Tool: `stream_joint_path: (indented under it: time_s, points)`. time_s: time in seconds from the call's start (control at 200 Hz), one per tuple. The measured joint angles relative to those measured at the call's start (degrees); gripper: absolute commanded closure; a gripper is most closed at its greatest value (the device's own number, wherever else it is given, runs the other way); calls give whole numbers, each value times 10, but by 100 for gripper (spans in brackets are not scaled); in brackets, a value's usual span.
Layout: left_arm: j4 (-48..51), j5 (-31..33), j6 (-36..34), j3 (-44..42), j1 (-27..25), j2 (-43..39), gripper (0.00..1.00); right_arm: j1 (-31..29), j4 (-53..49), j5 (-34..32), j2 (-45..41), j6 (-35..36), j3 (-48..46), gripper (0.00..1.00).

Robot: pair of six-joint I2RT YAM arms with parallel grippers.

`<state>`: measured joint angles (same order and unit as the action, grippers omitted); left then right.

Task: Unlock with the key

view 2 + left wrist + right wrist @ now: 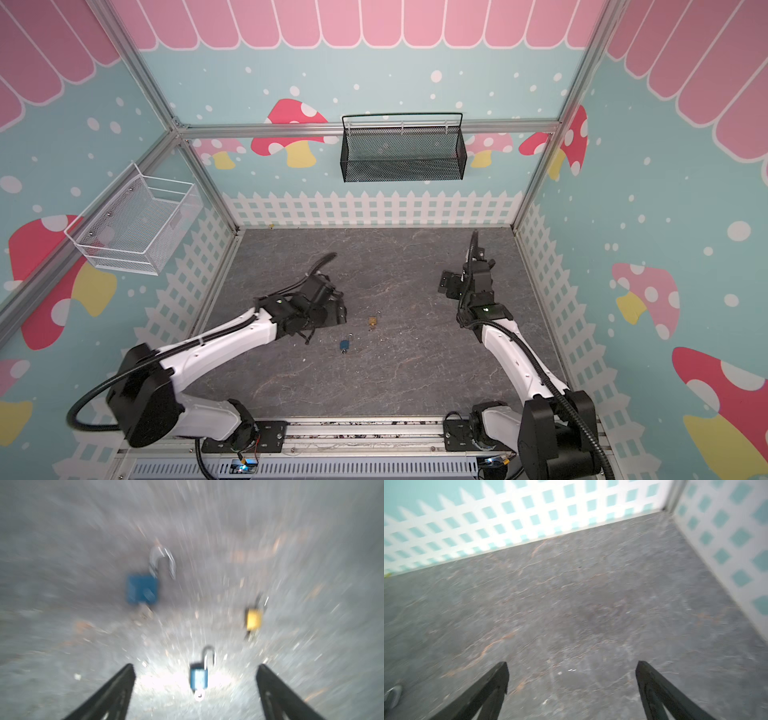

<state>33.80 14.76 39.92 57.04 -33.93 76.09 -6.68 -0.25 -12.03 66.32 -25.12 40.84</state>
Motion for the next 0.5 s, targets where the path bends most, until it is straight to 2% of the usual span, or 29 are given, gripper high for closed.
stream_joint_path:
  time_s: [0.11,0.165,0.27,0.375,0.5]
  points:
    - [-60,94,-49,-37,108,-89,1,36,102,-67,-16,24,-90,2]
    - [-118,142,-89,-89,165,-122,1,49,150,-92,-6,37,-127,2]
    - [-237,181,-154,-205,249,-132,1,69,251,-125,44,63,-174,2]
    - [-377,178,-216,-307,279,-92,0,77,356,-118,113,95,-200,2]
    - [-550,143,-289,-356,280,-2,0,86,437,-73,174,129,-201,2]
